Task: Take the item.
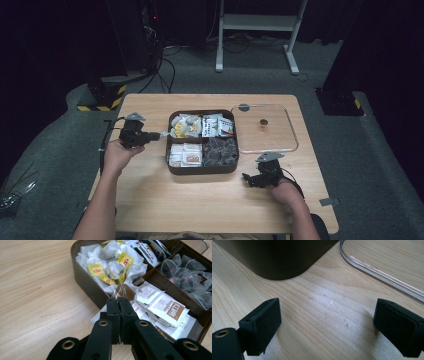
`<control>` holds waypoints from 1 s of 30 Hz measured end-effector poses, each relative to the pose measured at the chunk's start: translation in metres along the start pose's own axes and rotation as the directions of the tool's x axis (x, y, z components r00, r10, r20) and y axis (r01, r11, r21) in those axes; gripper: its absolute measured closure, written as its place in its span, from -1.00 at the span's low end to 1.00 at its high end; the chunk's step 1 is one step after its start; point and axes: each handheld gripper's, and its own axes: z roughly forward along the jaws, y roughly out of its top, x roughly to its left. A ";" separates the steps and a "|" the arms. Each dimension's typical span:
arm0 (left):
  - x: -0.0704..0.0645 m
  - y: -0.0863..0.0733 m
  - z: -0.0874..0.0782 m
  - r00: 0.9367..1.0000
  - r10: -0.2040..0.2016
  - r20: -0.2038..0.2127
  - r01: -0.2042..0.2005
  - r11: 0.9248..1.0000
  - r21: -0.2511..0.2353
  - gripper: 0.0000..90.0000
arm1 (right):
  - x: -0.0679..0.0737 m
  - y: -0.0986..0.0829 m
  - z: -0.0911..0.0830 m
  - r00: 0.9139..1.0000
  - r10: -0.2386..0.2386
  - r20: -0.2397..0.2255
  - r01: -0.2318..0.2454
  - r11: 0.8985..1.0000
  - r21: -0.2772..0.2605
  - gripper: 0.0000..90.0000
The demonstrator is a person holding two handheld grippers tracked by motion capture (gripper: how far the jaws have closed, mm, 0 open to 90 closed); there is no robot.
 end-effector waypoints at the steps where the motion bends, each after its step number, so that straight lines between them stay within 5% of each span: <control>1: 0.001 -0.001 -0.001 1.000 -0.004 -0.003 0.004 1.000 0.002 0.96 | 0.000 0.000 0.000 1.000 0.002 0.000 -0.002 1.000 0.001 -0.83; 11: 0.014 -0.010 0.000 0.999 -0.036 -0.027 0.037 0.999 0.013 0.96 | -0.001 0.001 0.001 1.000 -0.002 0.003 0.002 1.000 0.000 -0.83; 30: 0.043 -0.026 0.027 0.994 -0.074 -0.082 0.083 0.990 0.111 0.96 | -0.001 0.002 0.002 1.000 0.003 0.003 -0.003 1.000 0.000 -0.83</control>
